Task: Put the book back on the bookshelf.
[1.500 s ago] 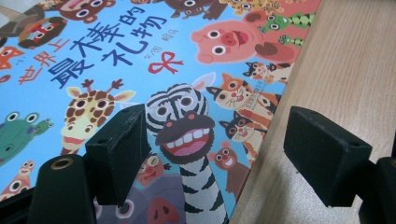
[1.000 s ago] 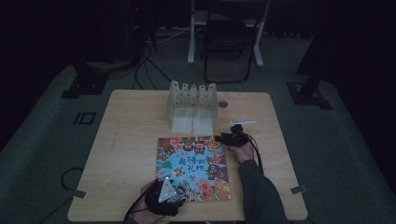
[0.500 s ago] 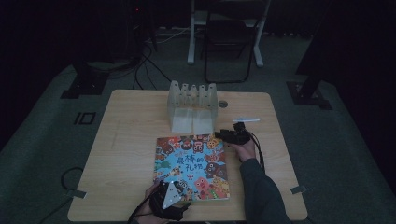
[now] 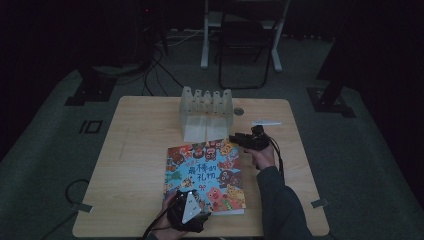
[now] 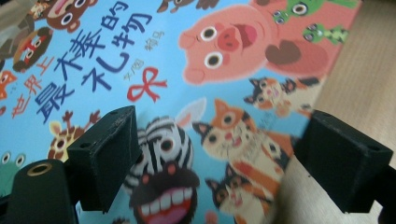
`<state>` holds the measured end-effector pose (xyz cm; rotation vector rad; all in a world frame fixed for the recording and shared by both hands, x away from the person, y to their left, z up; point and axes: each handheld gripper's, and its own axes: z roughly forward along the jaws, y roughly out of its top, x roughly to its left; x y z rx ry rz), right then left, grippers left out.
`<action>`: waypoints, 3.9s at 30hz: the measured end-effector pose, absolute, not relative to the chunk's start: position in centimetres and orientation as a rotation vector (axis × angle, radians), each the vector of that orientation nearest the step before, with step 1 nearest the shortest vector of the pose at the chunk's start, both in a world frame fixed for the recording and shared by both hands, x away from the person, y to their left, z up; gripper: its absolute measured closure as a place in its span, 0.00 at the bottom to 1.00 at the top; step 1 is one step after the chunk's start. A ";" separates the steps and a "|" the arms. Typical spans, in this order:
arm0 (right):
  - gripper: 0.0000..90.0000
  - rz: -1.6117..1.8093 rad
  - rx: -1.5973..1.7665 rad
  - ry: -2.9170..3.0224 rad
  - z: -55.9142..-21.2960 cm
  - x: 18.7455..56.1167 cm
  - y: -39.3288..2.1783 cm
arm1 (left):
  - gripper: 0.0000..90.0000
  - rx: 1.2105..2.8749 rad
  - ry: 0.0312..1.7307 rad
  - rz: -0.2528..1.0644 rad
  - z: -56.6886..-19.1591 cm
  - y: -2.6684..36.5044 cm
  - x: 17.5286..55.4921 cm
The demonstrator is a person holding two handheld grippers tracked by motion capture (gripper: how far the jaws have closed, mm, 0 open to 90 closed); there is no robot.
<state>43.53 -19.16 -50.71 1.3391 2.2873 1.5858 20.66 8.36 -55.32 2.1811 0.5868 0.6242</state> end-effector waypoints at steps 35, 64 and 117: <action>0.65 1.629 1.350 2.475 -48.2 41.1 -16.2 | 0.22 2.021 0.572 0.711 -53.7 9.0 19.7; 0.76 1.630 1.242 2.490 -46.8 40.6 -14.7 | 0.26 1.900 0.763 0.606 -53.1 16.4 19.0; 0.76 1.745 0.836 2.317 -44.1 34.8 -16.3 | 0.27 1.769 1.039 0.497 -50.8 22.9 26.8</action>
